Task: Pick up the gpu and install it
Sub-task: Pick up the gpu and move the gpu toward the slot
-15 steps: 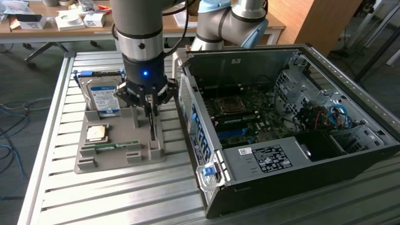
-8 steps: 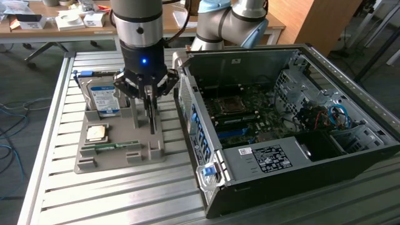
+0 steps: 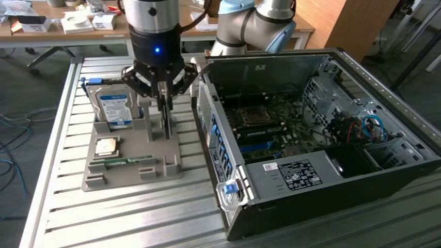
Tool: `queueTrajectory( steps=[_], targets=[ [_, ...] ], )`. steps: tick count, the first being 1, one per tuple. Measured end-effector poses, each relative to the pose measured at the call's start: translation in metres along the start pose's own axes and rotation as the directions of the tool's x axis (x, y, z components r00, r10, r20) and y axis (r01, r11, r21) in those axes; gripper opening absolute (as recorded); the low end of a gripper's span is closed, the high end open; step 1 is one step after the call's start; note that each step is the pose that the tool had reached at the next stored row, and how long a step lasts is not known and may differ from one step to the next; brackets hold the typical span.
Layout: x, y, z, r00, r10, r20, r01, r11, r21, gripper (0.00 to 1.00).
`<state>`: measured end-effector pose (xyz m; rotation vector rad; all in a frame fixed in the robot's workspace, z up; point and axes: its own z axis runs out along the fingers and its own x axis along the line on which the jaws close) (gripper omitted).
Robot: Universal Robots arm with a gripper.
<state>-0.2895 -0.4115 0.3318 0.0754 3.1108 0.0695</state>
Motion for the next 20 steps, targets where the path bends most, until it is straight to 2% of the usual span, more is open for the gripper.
queueTrajectory(
  steps=[13,20],
  targets=[
    [-0.001,0.0016,-0.0362,1.0,0.0,0.0001,0.0,1.0,-0.0001,0.26],
    [-0.002,0.0027,-0.06,1.0,0.0,0.0,0.0,1.0,0.0001,0.26]
  ],
)
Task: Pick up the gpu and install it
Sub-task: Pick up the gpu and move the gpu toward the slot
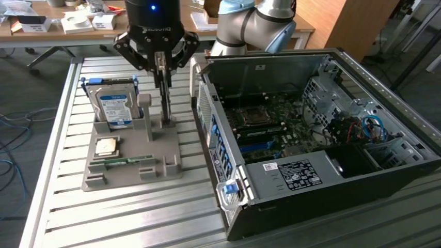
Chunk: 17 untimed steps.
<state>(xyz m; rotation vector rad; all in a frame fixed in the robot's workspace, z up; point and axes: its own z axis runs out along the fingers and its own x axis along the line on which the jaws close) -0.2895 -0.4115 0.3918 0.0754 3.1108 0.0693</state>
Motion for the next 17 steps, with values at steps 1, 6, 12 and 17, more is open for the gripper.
queueTrajectory(
  steps=[1,6,12,17],
  targets=[
    [0.0,0.0001,-0.0027,1.0,0.0,0.0001,0.0,1.0,-0.0001,0.26],
    [0.0,0.0008,-0.017,1.0,0.0,0.0001,0.0,1.0,-0.0001,0.26],
    [-0.001,0.0015,-0.0324,1.0,0.0,0.0001,0.0,1.0,-0.0001,0.26],
    [-0.001,0.0017,-0.0373,1.0,0.0,0.0001,0.0,1.0,-0.0001,0.26]
  ],
)
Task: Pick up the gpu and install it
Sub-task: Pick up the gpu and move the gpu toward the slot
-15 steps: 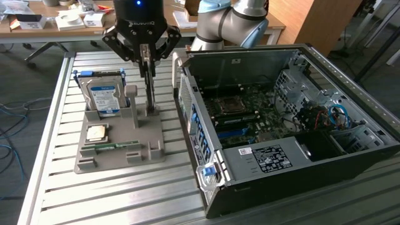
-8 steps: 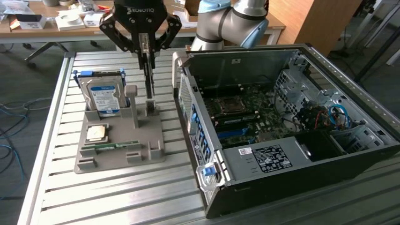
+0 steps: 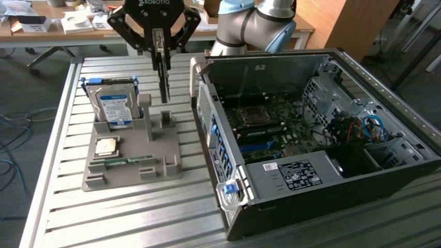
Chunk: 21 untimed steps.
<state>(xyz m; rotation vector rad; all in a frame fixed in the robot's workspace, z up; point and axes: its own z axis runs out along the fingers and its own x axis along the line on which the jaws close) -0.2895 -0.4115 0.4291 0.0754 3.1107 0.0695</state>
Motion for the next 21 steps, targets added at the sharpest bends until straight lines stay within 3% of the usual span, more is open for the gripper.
queueTrajectory(
  steps=[8,17,21],
  targets=[
    [0.0,0.0006,-0.0131,1.0,0.0,0.0002,0.0,1.0,-0.0001,0.26],
    [0.0,0.0006,-0.0143,1.0,0.0,-0.0002,0.0,1.0,0.0001,0.26],
    [-0.001,0.0009,-0.0202,1.0,0.0,0.0,0.0,1.0,0.0001,0.26]
  ],
)
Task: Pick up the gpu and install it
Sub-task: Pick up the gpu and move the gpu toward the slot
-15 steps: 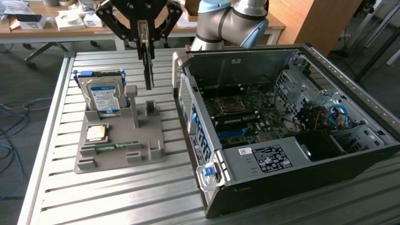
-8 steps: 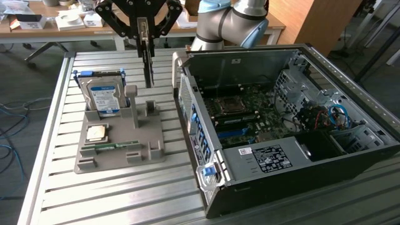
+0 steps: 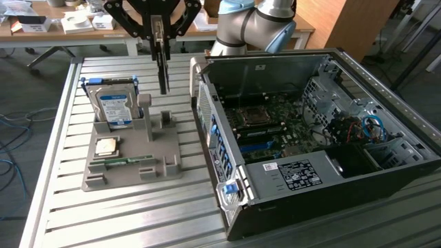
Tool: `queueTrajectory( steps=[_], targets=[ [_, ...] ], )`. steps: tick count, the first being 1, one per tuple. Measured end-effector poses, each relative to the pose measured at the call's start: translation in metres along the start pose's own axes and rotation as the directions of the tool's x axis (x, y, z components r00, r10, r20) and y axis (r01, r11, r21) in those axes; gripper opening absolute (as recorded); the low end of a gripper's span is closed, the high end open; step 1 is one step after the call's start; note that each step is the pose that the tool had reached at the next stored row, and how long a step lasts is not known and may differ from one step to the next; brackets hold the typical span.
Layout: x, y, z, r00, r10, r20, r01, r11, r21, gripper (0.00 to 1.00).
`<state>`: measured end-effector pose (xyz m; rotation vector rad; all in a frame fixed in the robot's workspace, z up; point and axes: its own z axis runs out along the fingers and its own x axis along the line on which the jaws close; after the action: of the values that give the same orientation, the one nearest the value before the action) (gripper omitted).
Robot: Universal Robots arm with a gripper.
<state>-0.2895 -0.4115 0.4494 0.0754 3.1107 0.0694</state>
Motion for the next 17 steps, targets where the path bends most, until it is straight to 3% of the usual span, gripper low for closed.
queueTrajectory(
  steps=[6,17],
  targets=[
    [-0.002,0.0002,-0.0022,1.0,0.0,-0.0001,0.0,1.0,0.0,0.26],
    [-0.029,0.0015,-0.0012,1.0,0.0,0.0001,0.0,1.0,-0.0002,0.26]
  ],
)
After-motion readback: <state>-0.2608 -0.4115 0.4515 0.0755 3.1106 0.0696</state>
